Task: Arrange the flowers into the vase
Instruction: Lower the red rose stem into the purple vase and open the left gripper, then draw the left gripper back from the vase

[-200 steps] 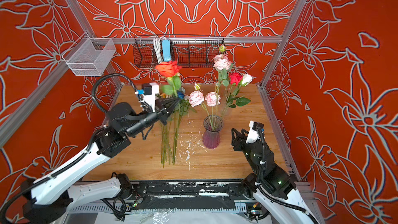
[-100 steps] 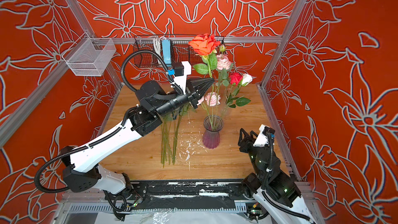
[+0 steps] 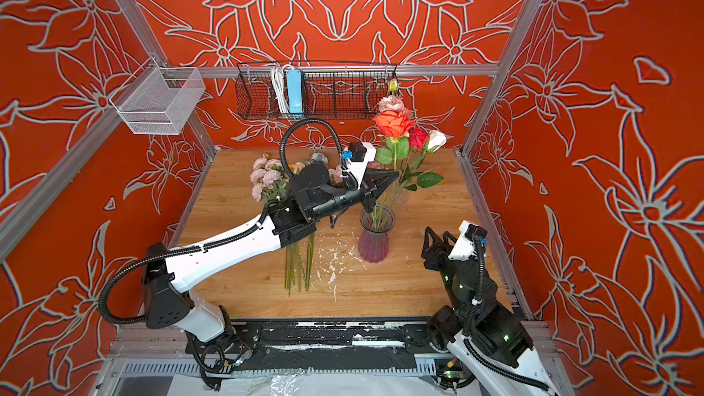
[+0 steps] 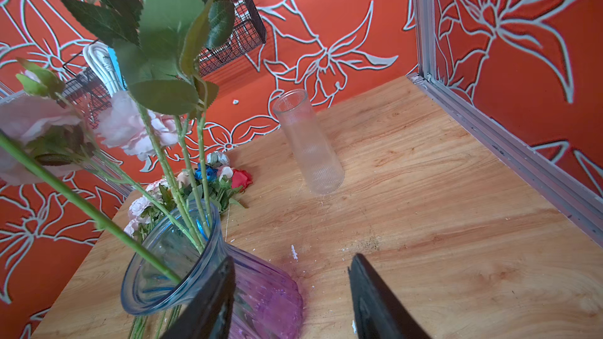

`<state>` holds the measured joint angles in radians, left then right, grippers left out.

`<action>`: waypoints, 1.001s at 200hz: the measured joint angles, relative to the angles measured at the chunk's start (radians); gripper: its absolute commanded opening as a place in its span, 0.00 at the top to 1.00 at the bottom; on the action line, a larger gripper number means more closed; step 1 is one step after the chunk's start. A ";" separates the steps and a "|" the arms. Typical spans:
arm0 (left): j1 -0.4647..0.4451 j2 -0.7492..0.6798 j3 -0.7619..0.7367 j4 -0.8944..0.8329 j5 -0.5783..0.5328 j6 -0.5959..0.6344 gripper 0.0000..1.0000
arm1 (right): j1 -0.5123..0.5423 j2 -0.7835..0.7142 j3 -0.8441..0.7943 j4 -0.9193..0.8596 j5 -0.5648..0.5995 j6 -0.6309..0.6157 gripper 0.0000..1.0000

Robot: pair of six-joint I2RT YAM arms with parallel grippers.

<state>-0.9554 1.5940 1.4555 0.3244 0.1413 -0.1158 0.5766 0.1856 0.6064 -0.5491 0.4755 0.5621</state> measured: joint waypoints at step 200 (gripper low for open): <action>-0.073 -0.270 -0.314 -0.165 -0.266 0.015 0.44 | 0.000 0.099 0.019 -0.034 -0.013 -0.006 0.42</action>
<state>-1.0286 1.3235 1.1416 0.1596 -0.1246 -0.1009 0.5766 0.2848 0.6258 -0.5835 0.4622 0.5560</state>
